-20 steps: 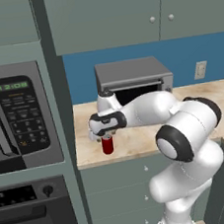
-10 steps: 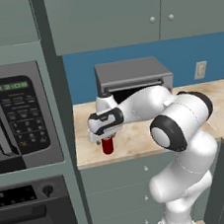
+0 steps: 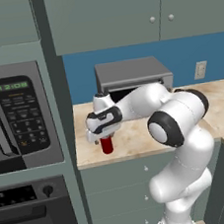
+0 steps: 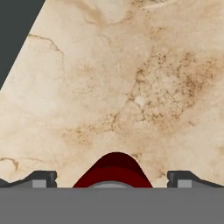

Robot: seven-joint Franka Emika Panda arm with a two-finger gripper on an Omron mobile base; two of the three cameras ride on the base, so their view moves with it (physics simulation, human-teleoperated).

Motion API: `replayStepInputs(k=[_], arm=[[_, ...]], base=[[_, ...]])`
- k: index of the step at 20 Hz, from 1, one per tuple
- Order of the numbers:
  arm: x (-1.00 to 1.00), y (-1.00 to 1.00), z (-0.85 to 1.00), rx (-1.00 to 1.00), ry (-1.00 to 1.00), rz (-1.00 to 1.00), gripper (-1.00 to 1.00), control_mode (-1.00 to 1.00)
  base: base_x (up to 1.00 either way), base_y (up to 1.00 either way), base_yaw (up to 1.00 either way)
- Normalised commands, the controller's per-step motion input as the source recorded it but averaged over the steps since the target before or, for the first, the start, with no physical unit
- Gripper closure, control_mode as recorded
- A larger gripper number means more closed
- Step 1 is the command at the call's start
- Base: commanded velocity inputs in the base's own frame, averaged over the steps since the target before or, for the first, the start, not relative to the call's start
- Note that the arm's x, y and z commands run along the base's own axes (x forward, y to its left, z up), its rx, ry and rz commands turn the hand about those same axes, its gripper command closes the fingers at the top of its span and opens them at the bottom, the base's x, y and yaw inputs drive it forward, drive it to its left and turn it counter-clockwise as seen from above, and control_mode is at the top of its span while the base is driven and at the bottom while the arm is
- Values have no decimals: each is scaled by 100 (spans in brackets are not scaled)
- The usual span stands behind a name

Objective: Four empty soda cans are scattered around the kitchen. Gather all the cans and cluster them next to the stove for recycling.

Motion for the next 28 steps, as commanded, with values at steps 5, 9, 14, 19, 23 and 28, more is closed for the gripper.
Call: replayStepInputs(k=[5, 9, 14, 19, 23, 28], arm=[[-10, 1, -13, -10, 2, -1, -100, -100], [-25, -6, -13, -8, 0, -4, -100, -100], [-17, -9, -10, -3, 0, -7, -100, -100], [1, -14, -16, -1, 0, -3, 100, -100], [0, -11, -17, -1, 0, -4, 100, -100], [-1, -4, -8, 0, 0, -8, 100, -100]], base=[[0, 0, 0], [0, 0, 0], [0, 0, 0], [0, 0, 0], [0, 0, 0], [0, 0, 0]])
